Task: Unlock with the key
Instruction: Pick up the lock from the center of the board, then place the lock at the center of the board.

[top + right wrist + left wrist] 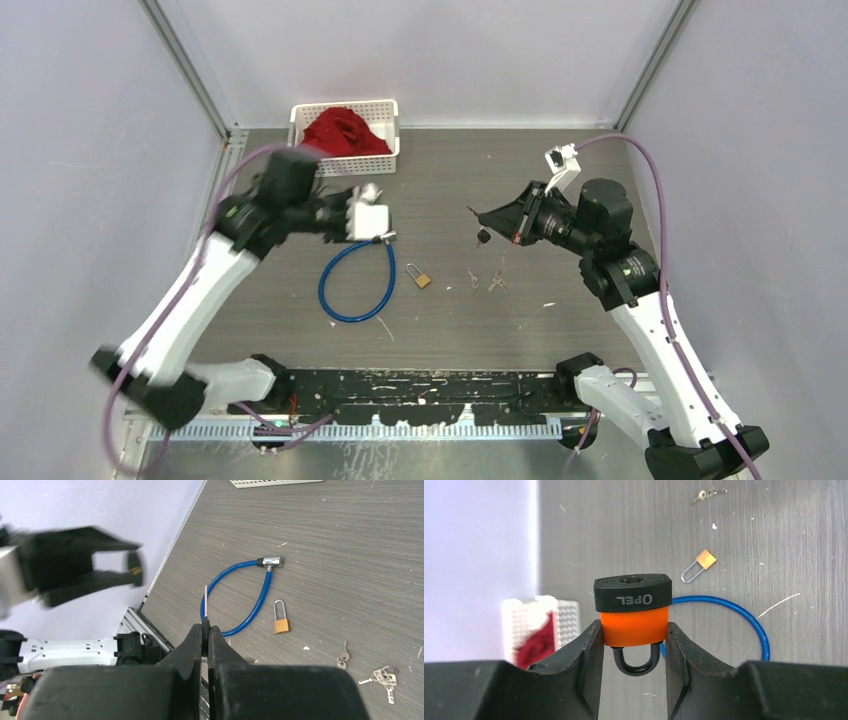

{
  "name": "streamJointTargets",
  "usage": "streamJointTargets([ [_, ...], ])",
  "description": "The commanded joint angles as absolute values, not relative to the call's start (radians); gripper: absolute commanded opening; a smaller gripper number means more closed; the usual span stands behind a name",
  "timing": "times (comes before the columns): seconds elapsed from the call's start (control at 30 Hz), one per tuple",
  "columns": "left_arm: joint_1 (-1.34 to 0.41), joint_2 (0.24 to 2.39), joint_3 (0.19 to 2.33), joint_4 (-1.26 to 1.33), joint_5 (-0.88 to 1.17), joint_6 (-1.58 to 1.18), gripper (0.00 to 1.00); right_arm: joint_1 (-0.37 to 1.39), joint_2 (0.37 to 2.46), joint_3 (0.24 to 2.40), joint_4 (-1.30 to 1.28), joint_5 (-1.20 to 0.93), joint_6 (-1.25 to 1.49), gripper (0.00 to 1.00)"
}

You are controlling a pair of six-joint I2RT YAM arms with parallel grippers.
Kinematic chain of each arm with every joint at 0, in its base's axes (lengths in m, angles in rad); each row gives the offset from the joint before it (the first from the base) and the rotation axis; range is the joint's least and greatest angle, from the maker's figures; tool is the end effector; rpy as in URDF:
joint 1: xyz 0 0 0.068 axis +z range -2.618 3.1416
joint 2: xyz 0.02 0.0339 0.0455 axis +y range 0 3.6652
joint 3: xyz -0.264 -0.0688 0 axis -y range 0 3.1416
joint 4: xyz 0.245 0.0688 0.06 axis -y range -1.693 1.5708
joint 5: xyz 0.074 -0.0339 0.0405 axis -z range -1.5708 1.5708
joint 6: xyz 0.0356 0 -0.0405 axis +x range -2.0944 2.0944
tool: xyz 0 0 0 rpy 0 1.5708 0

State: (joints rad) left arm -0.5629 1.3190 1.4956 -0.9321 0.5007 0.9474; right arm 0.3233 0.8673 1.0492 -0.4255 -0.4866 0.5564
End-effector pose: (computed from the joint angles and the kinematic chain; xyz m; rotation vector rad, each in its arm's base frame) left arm 0.2120 -0.1540 0.3991 1.7069 1.4543 -0.3755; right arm 0.1670 0.0735 0.3927 -0.1439 1.9116 1.0492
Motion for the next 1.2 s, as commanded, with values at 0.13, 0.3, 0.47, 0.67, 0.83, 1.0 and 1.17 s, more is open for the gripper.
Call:
streamJointTargets([
  [0.13,-0.570,0.681,1.099,-0.632,0.837,1.282,0.00,0.319,0.902,1.078,-0.323,-0.585,0.548,0.01],
  [0.3,-0.570,0.564,1.048,-0.628,0.958,1.412,0.00,0.319,0.911,1.059,-0.311,-0.609,0.542,0.01],
  [0.47,-0.571,0.575,1.076,-0.627,0.937,1.441,0.00,0.319,0.914,1.049,-0.297,-0.625,0.543,0.01],
  [0.67,-0.571,0.601,1.098,-0.600,0.948,1.418,0.00,0.319,0.918,1.050,-0.281,-0.649,0.544,0.01],
  [0.83,-0.571,0.617,1.083,-0.430,0.908,1.197,0.00,0.319,0.926,1.031,-0.219,-0.726,0.567,0.01],
  [1.0,-0.571,0.672,1.125,-0.365,0.825,0.914,0.00,0.321,0.942,1.012,-0.135,-0.793,0.610,0.01],
  [1.17,-0.571,0.680,1.118,-0.349,0.806,0.805,0.00,0.321,0.965,1.030,-0.127,-0.805,0.608,0.01],
])
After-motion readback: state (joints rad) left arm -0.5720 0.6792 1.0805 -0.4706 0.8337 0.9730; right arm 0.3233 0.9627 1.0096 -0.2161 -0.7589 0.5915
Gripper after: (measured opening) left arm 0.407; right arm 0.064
